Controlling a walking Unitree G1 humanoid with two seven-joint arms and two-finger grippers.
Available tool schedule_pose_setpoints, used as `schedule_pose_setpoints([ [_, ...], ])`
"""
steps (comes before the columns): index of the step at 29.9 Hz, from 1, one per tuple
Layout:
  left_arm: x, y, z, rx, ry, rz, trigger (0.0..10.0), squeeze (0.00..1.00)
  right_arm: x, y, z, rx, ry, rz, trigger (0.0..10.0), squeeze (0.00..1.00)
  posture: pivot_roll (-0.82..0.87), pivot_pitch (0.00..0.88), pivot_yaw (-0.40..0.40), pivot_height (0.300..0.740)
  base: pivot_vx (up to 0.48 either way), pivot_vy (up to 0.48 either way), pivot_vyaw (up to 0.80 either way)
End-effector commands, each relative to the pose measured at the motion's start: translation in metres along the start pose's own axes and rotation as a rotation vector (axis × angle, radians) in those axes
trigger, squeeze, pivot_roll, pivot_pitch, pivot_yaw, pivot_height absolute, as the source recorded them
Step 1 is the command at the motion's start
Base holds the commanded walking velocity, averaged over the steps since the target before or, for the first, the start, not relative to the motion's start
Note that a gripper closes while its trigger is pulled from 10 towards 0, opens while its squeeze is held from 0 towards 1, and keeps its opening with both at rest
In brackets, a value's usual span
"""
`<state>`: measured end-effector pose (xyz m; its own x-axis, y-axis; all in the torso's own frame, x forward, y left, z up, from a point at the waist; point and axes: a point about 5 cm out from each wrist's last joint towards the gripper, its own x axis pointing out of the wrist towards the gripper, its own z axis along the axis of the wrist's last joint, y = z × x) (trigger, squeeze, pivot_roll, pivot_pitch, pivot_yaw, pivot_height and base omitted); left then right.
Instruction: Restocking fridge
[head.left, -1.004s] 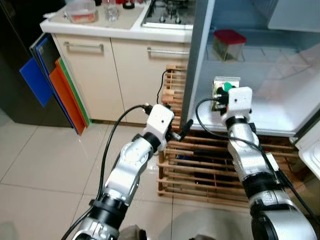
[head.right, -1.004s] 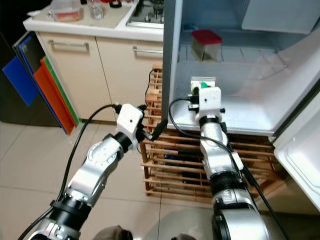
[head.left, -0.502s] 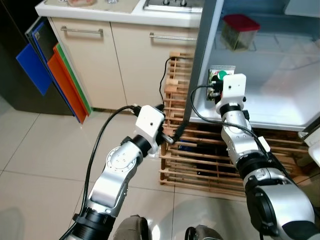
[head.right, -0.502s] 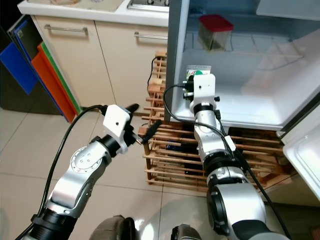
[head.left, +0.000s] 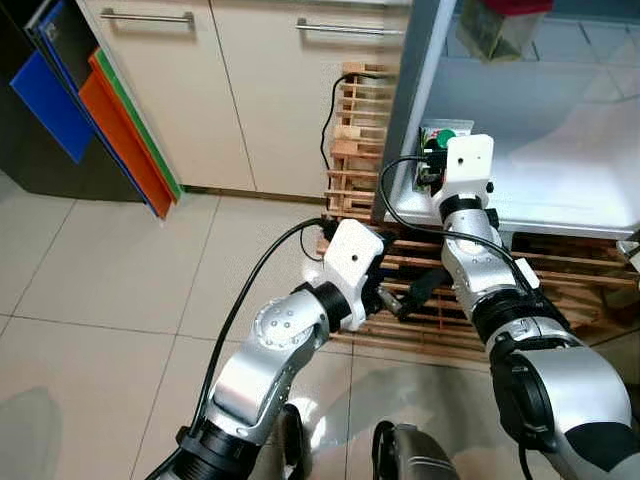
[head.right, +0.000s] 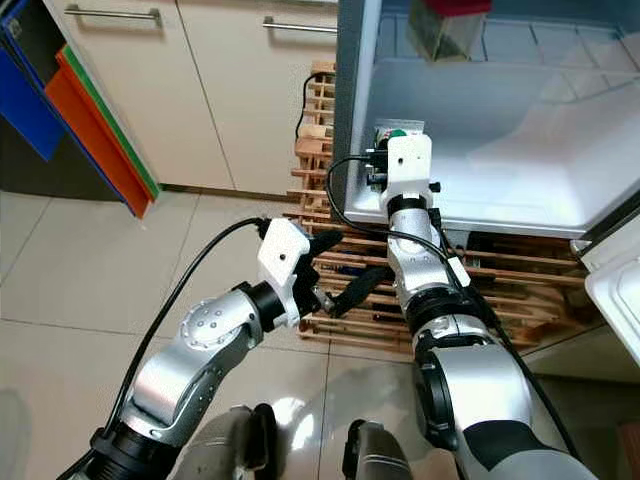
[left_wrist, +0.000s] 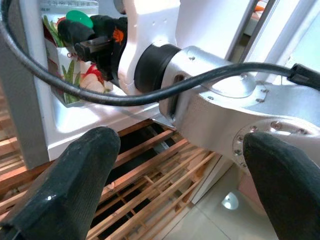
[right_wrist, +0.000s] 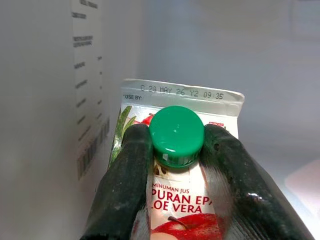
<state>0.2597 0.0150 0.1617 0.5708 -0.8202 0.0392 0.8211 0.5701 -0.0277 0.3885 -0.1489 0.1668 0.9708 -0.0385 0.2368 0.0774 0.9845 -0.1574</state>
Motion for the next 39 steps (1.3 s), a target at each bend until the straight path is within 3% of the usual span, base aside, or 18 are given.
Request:
schedule_pose_setpoints([
  [1,-0.001,-0.006,0.005,0.018,0.000,-0.023,10.0,0.00,-0.003,0.001,-0.008,-0.015,0.048,0.003,1.4,0.00,0.24,0.302,0.047,0.724,0.000,0.000,0.00],
  [2,-0.001,-0.006,0.005,0.018,0.000,-0.023,10.0,0.00,-0.003,0.001,-0.008,-0.015,0.048,0.003,1.4,0.00,0.24,0.302,0.047,0.724,0.000,0.000,0.00],
  [3,-0.003,-0.005,0.006,0.027,0.002,-0.017,10.0,0.00,-0.002,0.002,-0.008,-0.018,0.055,0.010,10.0,0.00,0.24,0.304,0.048,0.724,0.000,0.000,0.00],
  [5,-0.004,-0.005,0.006,0.030,0.002,-0.015,10.0,0.00,-0.002,0.003,-0.008,-0.018,0.056,0.011,10.0,0.00,0.25,0.307,0.048,0.724,0.000,0.000,0.00],
  [6,-0.006,-0.005,0.007,0.030,0.003,-0.007,10.0,0.00,-0.001,0.004,-0.007,-0.014,0.054,0.012,10.0,0.81,0.25,0.309,0.048,0.724,0.000,0.000,0.00],
  [7,-0.007,-0.005,0.006,0.031,0.005,-0.003,10.0,0.00,-0.001,0.005,-0.007,-0.010,0.051,0.013,10.0,1.00,0.25,0.310,0.047,0.724,0.000,0.000,0.00],
  [20,-0.014,0.003,0.003,0.046,0.029,0.035,10.0,0.00,0.001,0.004,-0.004,0.001,0.045,0.008,10.0,1.00,0.24,0.300,0.034,0.724,0.000,0.000,0.00],
  [31,-0.021,0.022,0.011,0.087,-0.020,0.187,10.0,0.00,-0.001,-0.001,-0.007,-0.015,0.051,0.003,10.0,1.00,0.23,0.296,0.025,0.724,0.000,0.000,0.00],
  [39,-0.021,0.020,0.011,0.096,-0.019,0.180,10.0,0.00,-0.001,-0.002,-0.009,-0.016,0.058,0.004,10.0,1.00,0.22,0.298,0.023,0.724,0.000,0.000,0.00],
])
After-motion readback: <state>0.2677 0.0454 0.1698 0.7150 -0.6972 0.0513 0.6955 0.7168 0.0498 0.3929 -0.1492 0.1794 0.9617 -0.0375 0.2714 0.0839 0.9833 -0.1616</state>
